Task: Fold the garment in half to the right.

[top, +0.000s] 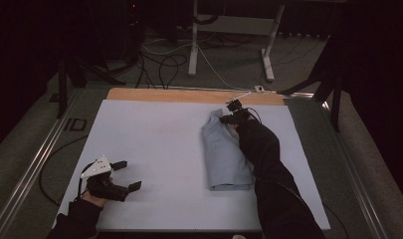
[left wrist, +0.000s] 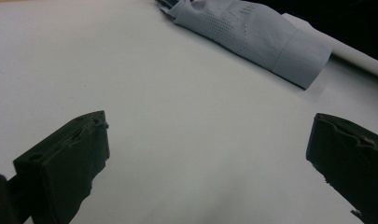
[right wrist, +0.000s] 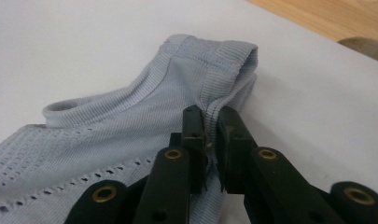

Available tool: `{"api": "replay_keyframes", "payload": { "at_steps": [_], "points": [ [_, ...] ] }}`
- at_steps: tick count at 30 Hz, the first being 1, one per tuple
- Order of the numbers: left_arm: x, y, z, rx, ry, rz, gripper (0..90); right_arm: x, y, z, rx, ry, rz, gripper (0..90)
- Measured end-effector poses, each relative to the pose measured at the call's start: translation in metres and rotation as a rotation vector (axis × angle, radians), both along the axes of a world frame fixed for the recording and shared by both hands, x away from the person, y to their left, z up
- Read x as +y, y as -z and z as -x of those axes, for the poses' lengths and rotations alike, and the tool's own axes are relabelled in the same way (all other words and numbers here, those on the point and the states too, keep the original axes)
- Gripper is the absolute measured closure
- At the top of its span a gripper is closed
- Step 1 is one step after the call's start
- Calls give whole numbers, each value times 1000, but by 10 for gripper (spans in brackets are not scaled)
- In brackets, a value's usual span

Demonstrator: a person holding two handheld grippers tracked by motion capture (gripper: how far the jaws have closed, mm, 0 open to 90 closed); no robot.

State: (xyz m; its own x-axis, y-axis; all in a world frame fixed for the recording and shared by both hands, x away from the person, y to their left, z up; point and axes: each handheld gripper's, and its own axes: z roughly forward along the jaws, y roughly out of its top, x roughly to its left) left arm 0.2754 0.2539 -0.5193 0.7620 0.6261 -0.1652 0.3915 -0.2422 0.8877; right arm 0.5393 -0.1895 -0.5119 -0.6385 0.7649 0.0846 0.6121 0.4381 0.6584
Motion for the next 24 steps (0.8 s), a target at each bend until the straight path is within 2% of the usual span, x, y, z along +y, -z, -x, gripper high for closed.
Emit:
{"api": "replay_keyframes", "payload": {
  "at_steps": [5, 7, 14, 17, 18, 19, 20, 21, 24],
  "points": [
    [-1, 0, 0, 1, 5, -3, 5, 3, 2, -1, 6, 19, 35, 830],
    [0, 0, 0, 2, 1, 4, 5, 4, 1, 0, -7, 15, 55, 830],
    [0, 0, 1, 1, 2, 2, 5, 3, 2, 2, 12, 35, 43, 824],
    [0, 0, 0, 3, 5, 1, 5, 3, 2, 1, 15, 20, 39, 739],
    [0, 0, 0, 4, 5, 2, 5, 3, 2, 1, 15, 20, 39, 739],
    [-1, 0, 0, 4, 5, 1, 5, 3, 1, 3, 10, 15, 39, 682],
    [-1, 0, 0, 3, 7, 0, 5, 3, 1, 3, 10, 15, 39, 682],
    [-1, 0, 0, 1, 8, -1, 5, 3, -3, 5, 13, 1, 32, 585],
    [0, 0, 0, 3, 2, 9, 5, 3, -9, 9, 7, -4, 25, 539]
  ]
}}
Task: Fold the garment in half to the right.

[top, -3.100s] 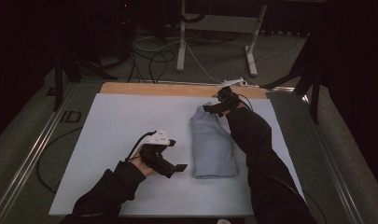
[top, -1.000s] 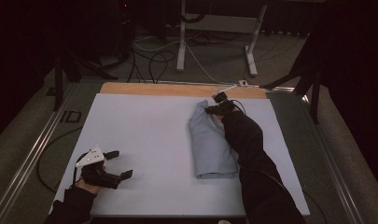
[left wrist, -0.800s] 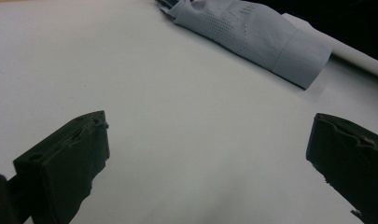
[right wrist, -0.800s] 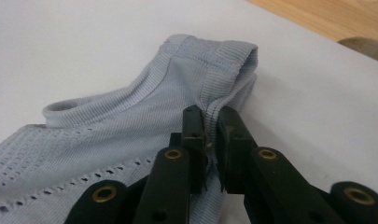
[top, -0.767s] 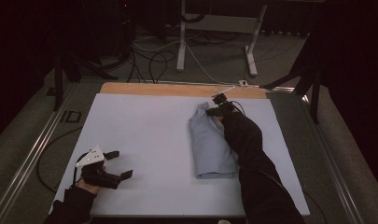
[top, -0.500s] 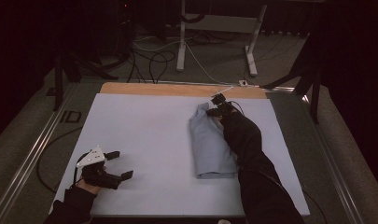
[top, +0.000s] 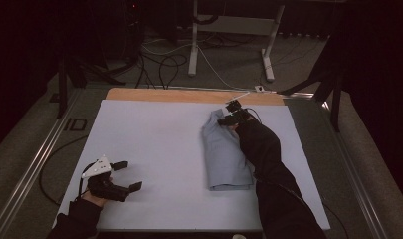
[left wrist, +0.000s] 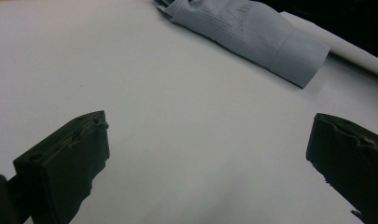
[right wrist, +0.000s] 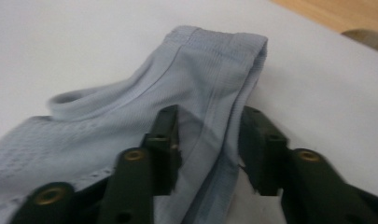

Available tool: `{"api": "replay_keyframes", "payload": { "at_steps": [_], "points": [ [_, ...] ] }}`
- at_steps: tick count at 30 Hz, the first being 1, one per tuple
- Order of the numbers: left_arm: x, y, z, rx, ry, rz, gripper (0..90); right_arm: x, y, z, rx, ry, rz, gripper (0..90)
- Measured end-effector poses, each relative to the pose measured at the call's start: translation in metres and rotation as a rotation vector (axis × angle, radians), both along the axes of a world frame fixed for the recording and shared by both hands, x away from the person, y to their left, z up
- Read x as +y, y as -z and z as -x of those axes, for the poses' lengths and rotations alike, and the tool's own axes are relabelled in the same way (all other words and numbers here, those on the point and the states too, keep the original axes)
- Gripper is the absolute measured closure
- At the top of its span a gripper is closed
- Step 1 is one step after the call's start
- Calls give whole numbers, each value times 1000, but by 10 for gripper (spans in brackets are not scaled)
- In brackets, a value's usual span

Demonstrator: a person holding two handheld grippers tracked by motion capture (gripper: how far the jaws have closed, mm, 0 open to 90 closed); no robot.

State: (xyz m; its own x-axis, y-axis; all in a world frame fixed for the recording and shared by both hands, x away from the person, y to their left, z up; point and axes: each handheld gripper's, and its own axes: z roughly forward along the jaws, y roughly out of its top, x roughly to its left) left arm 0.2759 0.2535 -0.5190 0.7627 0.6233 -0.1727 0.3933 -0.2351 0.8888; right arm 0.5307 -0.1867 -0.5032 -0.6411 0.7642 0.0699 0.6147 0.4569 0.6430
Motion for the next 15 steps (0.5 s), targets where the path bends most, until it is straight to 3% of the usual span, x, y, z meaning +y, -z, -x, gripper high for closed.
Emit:
{"api": "replay_keyframes", "payload": {
  "at_steps": [2, 5, 9, 10, 15],
  "points": [
    [-1, 0, 0, -3, 4, -7, 5, 0, -12, 7, -11, -20, 0, 467],
    [-1, -1, 0, -5, 3, -5, 5, -1, -25, 16, -37, -29, -14, 430],
    [-1, -2, 1, -9, 6, -4, 5, -2, -37, 28, -57, -43, -26, 416],
    [-1, -2, 1, -10, 4, -3, 5, -2, -42, 38, -68, -51, -27, 428],
    [0, -3, 1, -13, 5, 0, 5, -2, -48, 61, -75, -80, -24, 452]
  ]
}}
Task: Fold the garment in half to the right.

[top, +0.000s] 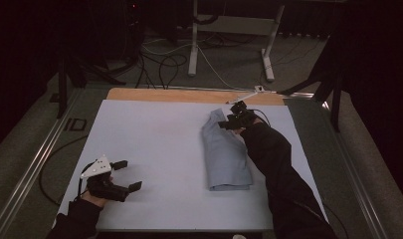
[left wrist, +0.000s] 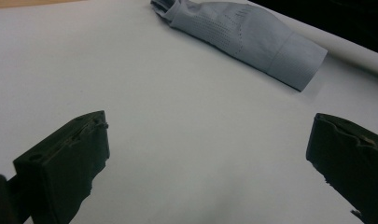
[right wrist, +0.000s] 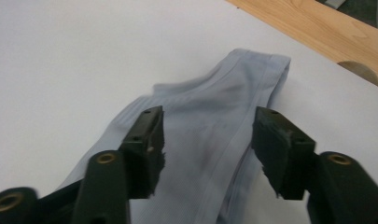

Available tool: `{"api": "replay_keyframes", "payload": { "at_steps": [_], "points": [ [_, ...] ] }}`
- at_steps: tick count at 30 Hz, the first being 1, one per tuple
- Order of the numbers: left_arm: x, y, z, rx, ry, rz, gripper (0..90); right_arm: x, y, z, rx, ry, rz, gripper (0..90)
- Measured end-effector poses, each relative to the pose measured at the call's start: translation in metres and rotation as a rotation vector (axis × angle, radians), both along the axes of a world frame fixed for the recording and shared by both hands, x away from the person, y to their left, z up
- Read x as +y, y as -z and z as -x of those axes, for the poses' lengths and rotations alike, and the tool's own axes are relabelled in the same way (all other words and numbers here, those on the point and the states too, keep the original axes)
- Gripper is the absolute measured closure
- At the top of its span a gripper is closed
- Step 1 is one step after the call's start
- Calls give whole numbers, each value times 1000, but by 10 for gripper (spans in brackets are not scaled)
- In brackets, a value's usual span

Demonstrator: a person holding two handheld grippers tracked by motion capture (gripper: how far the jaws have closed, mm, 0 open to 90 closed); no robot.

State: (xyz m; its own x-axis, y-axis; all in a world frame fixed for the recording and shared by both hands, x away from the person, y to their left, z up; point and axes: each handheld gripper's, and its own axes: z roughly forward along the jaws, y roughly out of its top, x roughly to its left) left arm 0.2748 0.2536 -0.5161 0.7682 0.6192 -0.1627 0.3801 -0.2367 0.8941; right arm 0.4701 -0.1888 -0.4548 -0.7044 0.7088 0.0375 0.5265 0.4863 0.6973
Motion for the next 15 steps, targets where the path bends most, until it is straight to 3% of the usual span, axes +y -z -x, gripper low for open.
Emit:
{"api": "replay_keyframes", "payload": {
  "at_steps": [2, 3, 5, 10, 12, 13, 14, 15],
  "points": [
    [0, 0, 0, -3, 4, -7, 5, -3, -1, 19, 3, -19, -30, 464],
    [0, 0, 0, -3, 4, -7, 5, -3, -1, 19, 3, -19, -30, 464],
    [0, 0, 0, -2, 0, -6, 5, -7, -1, 37, -3, -25, -33, 491],
    [-1, -1, 1, -5, 0, -13, 5, -13, 2, 61, -18, -35, -27, 513],
    [-1, -1, 1, -6, -1, -12, 5, -15, 6, 83, -14, -59, -39, 516],
    [-2, -1, 1, -8, 2, -14, 5, -15, 6, 83, -14, -59, -39, 516],
    [-2, -1, 1, -8, 4, -16, 5, -16, 9, 98, -11, -80, -66, 520],
    [-2, -1, 1, -7, 3, -14, 5, -16, 9, 98, -11, -80, -66, 520]
  ]
}}
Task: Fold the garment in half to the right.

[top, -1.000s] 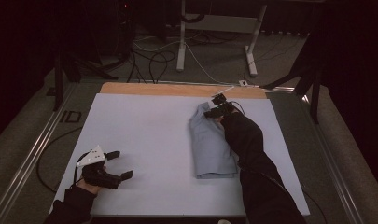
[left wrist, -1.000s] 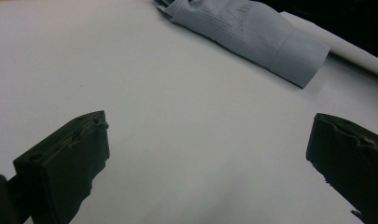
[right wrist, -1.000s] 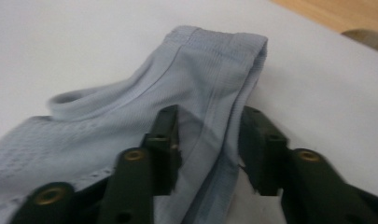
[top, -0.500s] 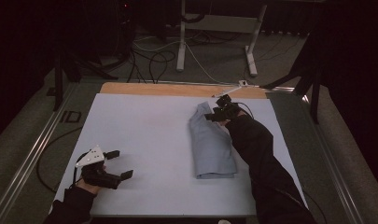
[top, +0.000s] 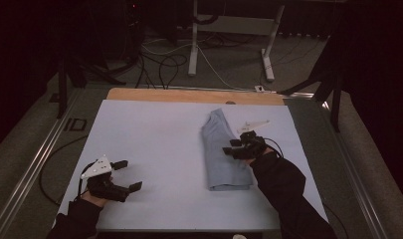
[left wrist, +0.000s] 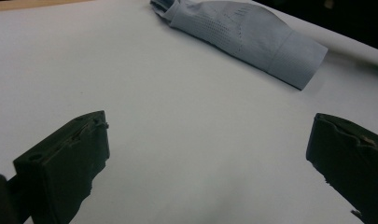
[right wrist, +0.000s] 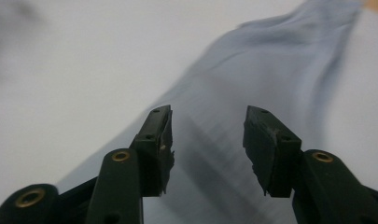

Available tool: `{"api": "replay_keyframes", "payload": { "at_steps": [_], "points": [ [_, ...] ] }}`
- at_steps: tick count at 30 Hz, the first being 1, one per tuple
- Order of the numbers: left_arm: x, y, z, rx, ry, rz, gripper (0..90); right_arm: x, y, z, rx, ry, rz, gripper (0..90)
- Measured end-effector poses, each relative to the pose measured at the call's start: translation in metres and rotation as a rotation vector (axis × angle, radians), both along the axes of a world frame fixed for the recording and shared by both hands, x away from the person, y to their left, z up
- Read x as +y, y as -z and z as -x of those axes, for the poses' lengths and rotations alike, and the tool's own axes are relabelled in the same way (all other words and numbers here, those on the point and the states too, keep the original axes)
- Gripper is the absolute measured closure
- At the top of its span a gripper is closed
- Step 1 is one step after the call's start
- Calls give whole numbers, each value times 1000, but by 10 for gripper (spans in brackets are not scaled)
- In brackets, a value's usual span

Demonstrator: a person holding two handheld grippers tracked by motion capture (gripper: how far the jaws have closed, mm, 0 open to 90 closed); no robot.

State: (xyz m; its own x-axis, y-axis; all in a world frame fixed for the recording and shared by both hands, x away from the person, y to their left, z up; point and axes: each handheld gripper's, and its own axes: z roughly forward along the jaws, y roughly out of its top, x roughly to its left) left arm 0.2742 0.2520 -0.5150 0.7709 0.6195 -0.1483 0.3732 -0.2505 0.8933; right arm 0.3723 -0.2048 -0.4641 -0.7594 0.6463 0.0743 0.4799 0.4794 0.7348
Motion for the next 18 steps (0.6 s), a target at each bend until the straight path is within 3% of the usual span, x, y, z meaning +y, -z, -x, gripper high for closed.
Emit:
{"api": "replay_keyframes", "payload": {
  "at_steps": [1, 3, 6, 7, 10, 13, 15, 18],
  "points": [
    [0, 0, 0, 2, -2, 0, 5, 0, 1, 7, 7, -10, -3, 530],
    [0, 0, 0, 1, -1, -2, 5, -1, 5, 25, 18, -24, -46, 635],
    [0, 1, -1, 3, 2, -2, 5, 5, 6, 40, 1, -74, -18, 776],
    [0, 1, -1, 3, 2, 1, 5, 5, 6, 40, 1, -74, -18, 776],
    [-1, 2, 0, 5, 7, -5, 5, 10, 6, 44, -25, -115, 11, 893],
    [-1, 2, 0, 7, 5, -3, 5, 16, 12, 42, -35, -147, 67, 900],
    [-1, 2, -1, 6, 9, -7, 5, 17, 17, 40, -17, -148, 76, 900],
    [-1, 2, -1, 7, 6, -2, 5, 18, 36, 36, 25, -159, 112, 900]
  ]
}}
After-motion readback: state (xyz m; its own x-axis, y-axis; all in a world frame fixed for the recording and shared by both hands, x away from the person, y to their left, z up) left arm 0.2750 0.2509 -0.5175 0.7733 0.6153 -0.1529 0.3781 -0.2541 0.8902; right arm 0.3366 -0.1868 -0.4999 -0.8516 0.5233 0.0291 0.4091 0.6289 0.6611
